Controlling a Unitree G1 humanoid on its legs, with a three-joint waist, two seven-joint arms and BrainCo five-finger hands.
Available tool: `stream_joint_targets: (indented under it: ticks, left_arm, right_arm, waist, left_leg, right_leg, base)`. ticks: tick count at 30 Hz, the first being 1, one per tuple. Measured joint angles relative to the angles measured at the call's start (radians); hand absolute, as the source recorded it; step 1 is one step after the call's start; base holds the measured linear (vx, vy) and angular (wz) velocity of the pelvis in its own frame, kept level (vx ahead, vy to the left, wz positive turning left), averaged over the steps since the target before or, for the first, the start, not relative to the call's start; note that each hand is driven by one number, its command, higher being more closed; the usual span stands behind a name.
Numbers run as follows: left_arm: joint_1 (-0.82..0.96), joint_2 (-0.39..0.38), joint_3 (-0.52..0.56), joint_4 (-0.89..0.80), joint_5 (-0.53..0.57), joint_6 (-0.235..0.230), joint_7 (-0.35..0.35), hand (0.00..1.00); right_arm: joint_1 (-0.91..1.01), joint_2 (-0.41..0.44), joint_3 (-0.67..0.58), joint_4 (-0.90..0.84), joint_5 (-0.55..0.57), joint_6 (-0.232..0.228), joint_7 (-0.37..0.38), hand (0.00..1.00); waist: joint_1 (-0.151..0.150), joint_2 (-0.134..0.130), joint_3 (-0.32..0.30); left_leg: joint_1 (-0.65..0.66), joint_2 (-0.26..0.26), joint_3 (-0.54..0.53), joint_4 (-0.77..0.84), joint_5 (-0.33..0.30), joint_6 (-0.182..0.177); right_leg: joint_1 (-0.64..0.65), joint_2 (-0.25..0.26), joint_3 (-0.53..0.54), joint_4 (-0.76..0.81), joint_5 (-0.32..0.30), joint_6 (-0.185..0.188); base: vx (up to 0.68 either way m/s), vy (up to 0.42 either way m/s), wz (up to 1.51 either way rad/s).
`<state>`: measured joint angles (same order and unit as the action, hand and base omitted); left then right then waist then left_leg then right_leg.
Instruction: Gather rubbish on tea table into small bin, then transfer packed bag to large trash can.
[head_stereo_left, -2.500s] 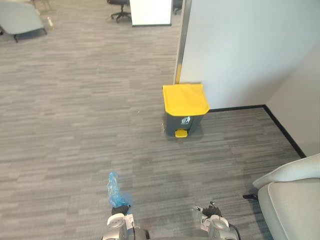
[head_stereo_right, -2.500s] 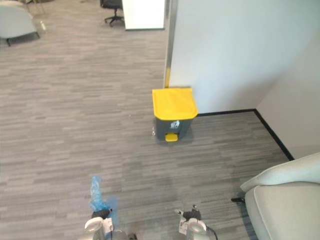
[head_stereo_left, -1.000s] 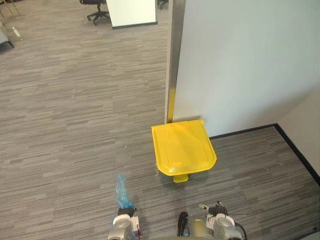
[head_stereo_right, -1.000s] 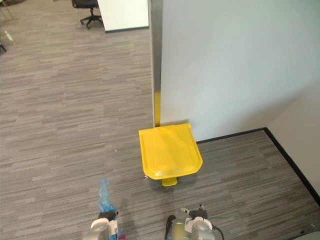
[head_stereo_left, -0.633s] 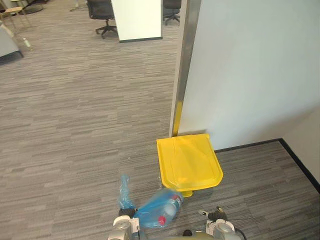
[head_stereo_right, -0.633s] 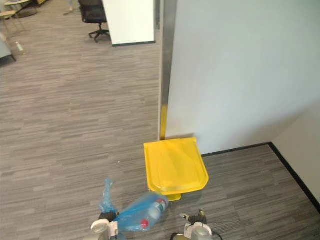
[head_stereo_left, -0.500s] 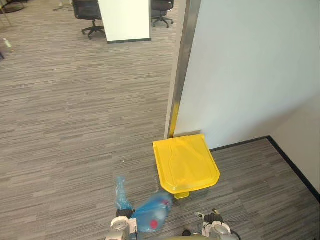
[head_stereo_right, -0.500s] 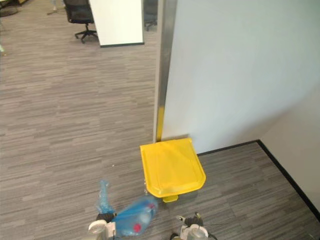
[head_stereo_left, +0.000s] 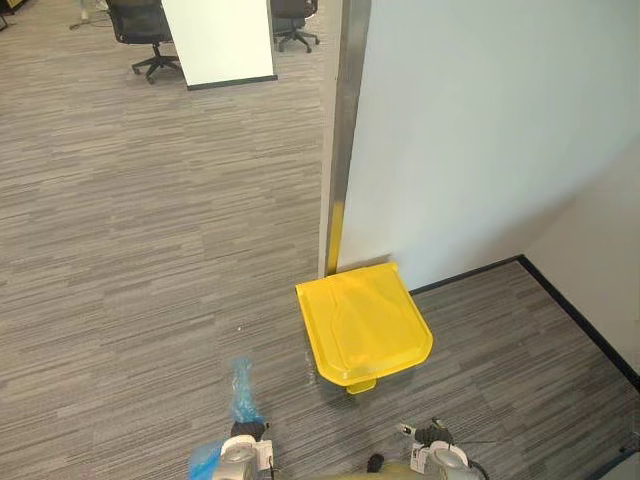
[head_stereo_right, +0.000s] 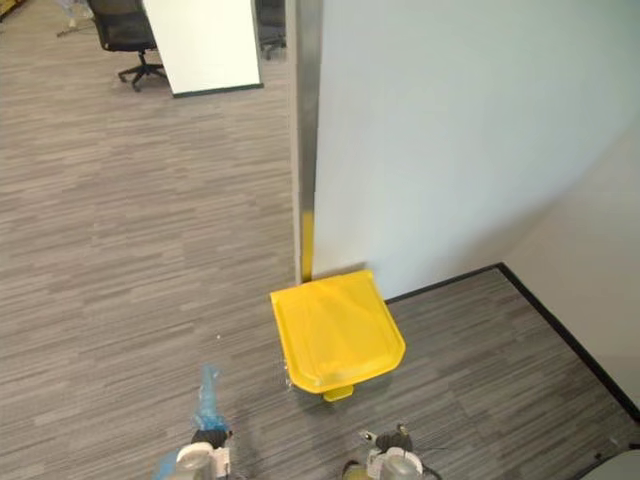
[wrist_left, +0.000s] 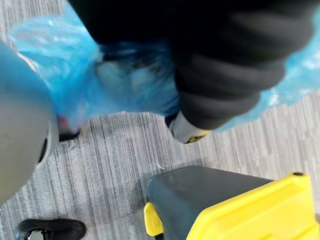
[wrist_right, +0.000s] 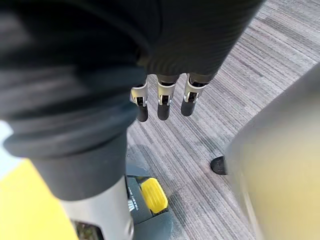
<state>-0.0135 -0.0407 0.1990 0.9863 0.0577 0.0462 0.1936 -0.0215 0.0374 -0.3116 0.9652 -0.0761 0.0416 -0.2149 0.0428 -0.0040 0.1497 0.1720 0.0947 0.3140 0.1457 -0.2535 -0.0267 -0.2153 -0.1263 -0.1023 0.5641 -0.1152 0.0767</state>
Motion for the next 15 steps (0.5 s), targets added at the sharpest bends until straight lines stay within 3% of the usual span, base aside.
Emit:
stream_joint_targets:
  ticks: [3,5,7,8,9,10,11,13,15]
  left_arm:
    - [-0.006,0.02,0.001,0.007,0.0,0.0,0.0,1.0]
    - [-0.012,0.024,0.016,0.006,0.0,-0.001,-0.001,1.0]
    - [-0.017,0.027,0.026,0.005,-0.001,-0.006,0.0,1.0]
    - [-0.023,0.022,0.032,0.008,-0.002,-0.007,0.0,1.0]
    - [-0.034,0.003,0.041,0.008,-0.003,-0.009,0.0,1.0]
    - [-0.046,-0.012,0.042,0.007,-0.002,-0.011,0.0,1.0]
    - [-0.051,-0.015,0.04,0.007,-0.003,-0.011,0.0,1.0]
    - [-0.057,-0.014,0.039,0.004,-0.003,-0.012,-0.001,1.0]
    - [-0.062,-0.015,0.05,0.005,-0.002,-0.008,-0.001,1.0]
  right_arm:
    - [0.0,0.001,-0.001,0.001,0.001,-0.004,0.0,0.0]
    - [-0.005,0.001,-0.021,0.002,0.003,-0.001,-0.002,0.0]
    - [0.0,0.001,-0.04,0.014,0.011,0.0,-0.013,0.0]
    - [-0.002,-0.004,-0.046,0.017,0.013,0.001,-0.015,0.0]
    - [-0.012,-0.018,-0.07,0.016,0.035,0.0,-0.025,0.0]
    - [-0.019,-0.022,-0.098,0.01,0.04,-0.001,-0.032,0.0]
    - [-0.02,-0.022,-0.105,0.01,0.04,-0.001,-0.033,0.0]
    - [-0.011,-0.011,-0.137,0.0,0.047,-0.002,-0.035,0.0]
    - [-0.01,-0.004,-0.139,-0.006,0.046,0.0,-0.035,0.0]
  waist:
    - [0.0,-0.023,0.013]
    - [0.002,-0.037,0.022]
    - [0.002,-0.059,0.027]
    - [0.003,-0.057,0.028]
    - [0.011,-0.011,0.042]
    - [0.009,0.002,0.049]
    - [0.009,0.004,0.054]
    - [0.01,0.006,0.054]
    - [0.01,0.006,0.054]
  left_leg:
    - [0.019,0.009,-0.024,0.04,-0.043,0.01]
    - [0.013,0.017,-0.035,0.113,-0.1,-0.005]
    - [0.013,-0.001,-0.054,0.187,-0.163,-0.033]
    - [0.014,0.001,-0.061,0.205,-0.179,-0.043]
    - [0.011,0.021,-0.089,0.227,-0.188,-0.049]
    - [0.003,0.019,-0.134,0.225,-0.187,-0.049]
    - [0.005,0.019,-0.145,0.226,-0.187,-0.049]
    - [0.007,0.035,-0.196,0.25,-0.184,-0.044]
    - [0.006,0.042,-0.219,0.253,-0.184,-0.044]
  right_leg:
    - [-0.064,0.006,-0.037,-0.063,0.01,-0.016]
    - [-0.111,0.026,-0.055,-0.224,0.067,-0.017]
    - [-0.113,0.027,-0.051,-0.271,0.044,-0.008]
    - [-0.117,0.028,-0.044,-0.26,0.069,-0.011]
    - [-0.124,0.045,-0.054,-0.218,0.03,0.013]
    - [-0.139,0.047,-0.056,-0.19,0.028,0.013]
    - [-0.14,0.046,-0.059,-0.179,0.026,0.009]
    - [-0.14,0.041,-0.089,-0.103,-0.052,0.005]
    - [-0.14,0.033,-0.109,-0.077,-0.08,-0.006]
  base:
    - [0.04,0.017,0.21]
    - [0.2,-0.068,0.25]
    - [0.29,-0.141,0.21]
    - [0.36,-0.13,0.05]
    - [0.32,-0.088,0.03]
    - [0.3,-0.069,0.07]
    - [0.24,-0.084,0.28]
    - [0.22,-0.076,0.34]
    - [0.2,-0.056,0.27]
